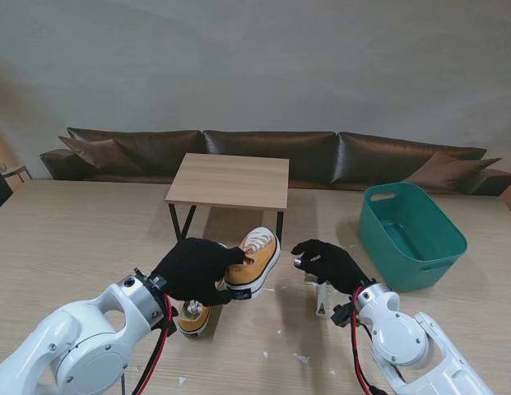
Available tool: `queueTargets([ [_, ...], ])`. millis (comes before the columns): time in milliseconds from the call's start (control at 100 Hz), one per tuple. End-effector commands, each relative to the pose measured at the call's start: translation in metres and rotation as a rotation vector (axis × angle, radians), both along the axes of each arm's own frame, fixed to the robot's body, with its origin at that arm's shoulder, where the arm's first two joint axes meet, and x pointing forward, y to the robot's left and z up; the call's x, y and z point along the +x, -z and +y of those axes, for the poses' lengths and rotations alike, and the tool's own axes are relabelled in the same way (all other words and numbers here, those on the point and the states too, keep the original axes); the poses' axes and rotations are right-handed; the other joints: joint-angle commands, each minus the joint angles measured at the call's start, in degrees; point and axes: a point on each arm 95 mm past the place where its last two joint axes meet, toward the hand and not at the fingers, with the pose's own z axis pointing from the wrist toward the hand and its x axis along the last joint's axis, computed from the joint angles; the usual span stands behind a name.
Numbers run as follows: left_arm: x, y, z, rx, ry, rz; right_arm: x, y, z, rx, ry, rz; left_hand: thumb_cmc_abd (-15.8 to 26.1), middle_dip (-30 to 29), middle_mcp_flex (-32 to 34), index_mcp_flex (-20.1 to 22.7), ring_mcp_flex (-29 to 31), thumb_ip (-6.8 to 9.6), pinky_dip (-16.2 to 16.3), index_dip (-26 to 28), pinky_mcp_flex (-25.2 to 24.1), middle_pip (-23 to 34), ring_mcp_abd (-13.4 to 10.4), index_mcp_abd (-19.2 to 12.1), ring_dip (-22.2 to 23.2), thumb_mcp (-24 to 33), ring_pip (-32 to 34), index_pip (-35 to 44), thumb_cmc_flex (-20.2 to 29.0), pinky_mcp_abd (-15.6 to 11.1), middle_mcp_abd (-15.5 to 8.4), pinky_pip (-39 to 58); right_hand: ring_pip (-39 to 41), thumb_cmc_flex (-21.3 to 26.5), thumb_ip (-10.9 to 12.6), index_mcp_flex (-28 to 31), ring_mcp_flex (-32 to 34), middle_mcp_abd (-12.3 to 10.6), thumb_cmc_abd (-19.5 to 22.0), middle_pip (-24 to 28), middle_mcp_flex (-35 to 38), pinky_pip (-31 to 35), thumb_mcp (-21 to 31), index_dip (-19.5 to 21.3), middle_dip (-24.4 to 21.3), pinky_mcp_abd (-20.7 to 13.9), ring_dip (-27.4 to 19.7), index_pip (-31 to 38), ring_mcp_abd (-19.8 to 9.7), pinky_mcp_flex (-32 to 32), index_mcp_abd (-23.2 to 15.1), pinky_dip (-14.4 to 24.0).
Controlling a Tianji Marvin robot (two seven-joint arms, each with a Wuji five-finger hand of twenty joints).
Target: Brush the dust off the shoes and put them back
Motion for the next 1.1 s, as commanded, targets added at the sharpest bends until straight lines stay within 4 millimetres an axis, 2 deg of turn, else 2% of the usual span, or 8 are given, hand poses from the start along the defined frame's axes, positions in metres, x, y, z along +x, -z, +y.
queueTargets([
  [0,0.002,0.015,0.002,0.023,-0.010,0.041,-0.003,0.003,0.003,-0.001,-0.013,0.013,4.7,1.1,0.5,5.1,1.6,3.19,0.0,7.4,-1.2,-1.2,-2.8,5.9,1.1,2.9,-1.6,18.2,6.4,-0.1,-6.2,-0.8,0.5,-1.1,1.1,1.1,1.7,0.9,1.5,-0.8,1.0,1.0,1.6,-0.8,-0.5,0.3,0.4,0.3,0.1,-18.0,-0.1,-0.2],
  [190,0.019,0.044,0.005,0.079,-0.037,0.012,-0.003,0.003,0.003,-0.003,-0.014,0.016,4.6,1.3,0.0,4.9,0.6,3.48,0.1,7.9,-2.5,-1.5,-2.3,5.6,1.3,2.7,-2.2,17.9,6.5,-0.2,-6.2,-1.5,0.6,-1.1,1.1,1.1,1.7,1.0,1.5,-0.8,1.1,1.0,1.6,-0.8,-0.5,0.2,0.4,0.3,0.2,-17.9,-0.1,-0.2],
  [680,0.068,0.087,-0.013,0.102,0.028,0.026,-0.002,0.004,0.002,-0.002,-0.007,0.024,3.0,-0.1,0.4,6.1,0.4,3.51,0.8,7.9,-3.3,-2.8,-2.8,3.5,1.6,3.3,-2.4,16.7,5.4,-1.1,-7.3,-0.5,0.6,-1.1,1.1,1.1,1.7,1.0,1.5,-0.7,1.2,1.0,1.6,-0.8,-0.5,0.2,0.4,0.4,0.2,-18.0,0.0,-0.3],
  [900,0.072,0.109,-0.016,0.128,0.026,0.093,-0.001,0.005,0.001,0.001,-0.004,0.025,3.5,0.8,-0.7,5.8,-2.2,3.63,1.6,7.9,-6.1,-2.7,-2.0,3.7,2.6,3.6,-1.4,16.2,5.4,-1.3,-7.1,0.2,0.6,-1.0,1.1,1.1,1.8,1.0,1.5,-0.8,1.1,1.0,1.7,-0.9,-0.5,0.3,0.4,0.4,0.2,-18.0,0.0,-0.3],
  [970,0.071,0.116,-0.015,0.148,0.017,0.120,-0.001,0.005,0.001,0.001,-0.005,0.027,4.3,2.1,-1.6,4.7,-3.9,3.69,2.4,8.6,-8.0,-2.4,-0.8,4.6,3.0,3.4,-0.4,16.3,5.2,-0.7,-6.0,0.8,0.6,-1.0,1.1,1.1,1.8,0.9,1.5,-0.8,1.1,1.0,1.6,-0.9,-0.5,0.2,0.4,0.4,0.3,-18.0,0.0,-0.3],
  [1090,0.064,0.125,-0.012,0.210,0.019,0.162,-0.001,0.006,0.001,0.002,-0.005,0.030,4.7,2.5,-2.2,4.3,-5.4,3.67,2.6,9.0,-9.1,-2.4,-0.6,4.3,2.6,2.7,-0.5,16.2,5.0,-0.8,-6.0,0.7,0.6,-1.0,1.1,1.1,1.8,1.0,1.5,-0.8,1.1,1.0,1.6,-0.9,-0.5,0.2,0.4,0.4,0.3,-18.0,0.0,-0.2],
])
